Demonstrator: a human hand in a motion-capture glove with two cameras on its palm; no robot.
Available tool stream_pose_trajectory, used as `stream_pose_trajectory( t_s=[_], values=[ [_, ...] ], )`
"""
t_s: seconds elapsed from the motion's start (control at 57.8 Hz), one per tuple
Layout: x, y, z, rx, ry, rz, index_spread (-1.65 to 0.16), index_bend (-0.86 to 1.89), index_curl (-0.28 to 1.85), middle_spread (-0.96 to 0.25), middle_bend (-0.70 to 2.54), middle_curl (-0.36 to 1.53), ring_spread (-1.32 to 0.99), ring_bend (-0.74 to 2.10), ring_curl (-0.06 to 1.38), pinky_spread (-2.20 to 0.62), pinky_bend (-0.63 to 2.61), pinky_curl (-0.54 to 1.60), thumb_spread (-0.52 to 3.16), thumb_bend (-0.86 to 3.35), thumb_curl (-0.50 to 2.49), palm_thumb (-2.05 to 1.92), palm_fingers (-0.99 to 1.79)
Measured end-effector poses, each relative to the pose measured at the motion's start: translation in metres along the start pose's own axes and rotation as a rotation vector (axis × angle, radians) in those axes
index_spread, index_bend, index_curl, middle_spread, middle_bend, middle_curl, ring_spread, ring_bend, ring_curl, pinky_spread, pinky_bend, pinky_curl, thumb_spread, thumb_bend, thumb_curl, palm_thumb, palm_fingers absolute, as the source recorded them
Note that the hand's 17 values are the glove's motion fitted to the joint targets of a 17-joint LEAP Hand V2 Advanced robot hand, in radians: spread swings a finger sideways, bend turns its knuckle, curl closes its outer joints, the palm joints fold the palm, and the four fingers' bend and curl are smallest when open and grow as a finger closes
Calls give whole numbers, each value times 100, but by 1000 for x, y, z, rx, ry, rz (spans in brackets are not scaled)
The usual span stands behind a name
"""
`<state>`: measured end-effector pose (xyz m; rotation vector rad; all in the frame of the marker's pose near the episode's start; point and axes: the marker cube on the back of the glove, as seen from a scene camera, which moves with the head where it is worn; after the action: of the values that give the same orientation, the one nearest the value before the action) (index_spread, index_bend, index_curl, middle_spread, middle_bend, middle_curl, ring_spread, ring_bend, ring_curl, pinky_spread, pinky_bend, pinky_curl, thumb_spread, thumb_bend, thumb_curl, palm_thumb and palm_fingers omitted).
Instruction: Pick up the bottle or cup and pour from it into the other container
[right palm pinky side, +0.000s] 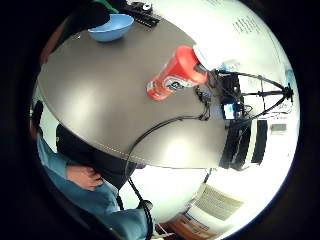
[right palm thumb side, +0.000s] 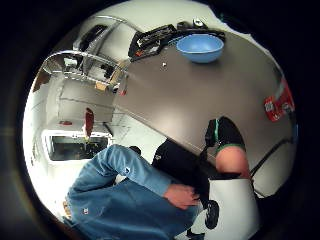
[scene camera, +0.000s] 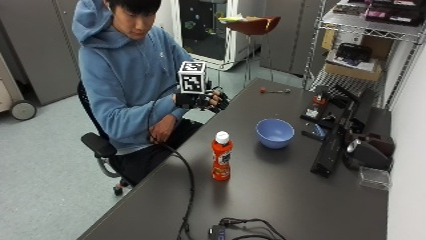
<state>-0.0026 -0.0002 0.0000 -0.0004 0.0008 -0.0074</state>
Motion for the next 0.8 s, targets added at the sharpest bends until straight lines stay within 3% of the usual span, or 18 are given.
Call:
stream_pose_trajectory(
  t_s=[0.259, 0.795],
  values=[
    [-18, -2, 1, 0, 8, -5, -27, 17, 21, 5, 20, 18, 12, 28, 15, 19, 36, 21, 75, 34, 30, 76, 39],
    [6, 7, -7, 2, 54, 29, -29, 15, 27, 6, 19, 29, 13, 28, 23, 21, 34, 30, 92, 11, 46, 86, 37]
  ],
)
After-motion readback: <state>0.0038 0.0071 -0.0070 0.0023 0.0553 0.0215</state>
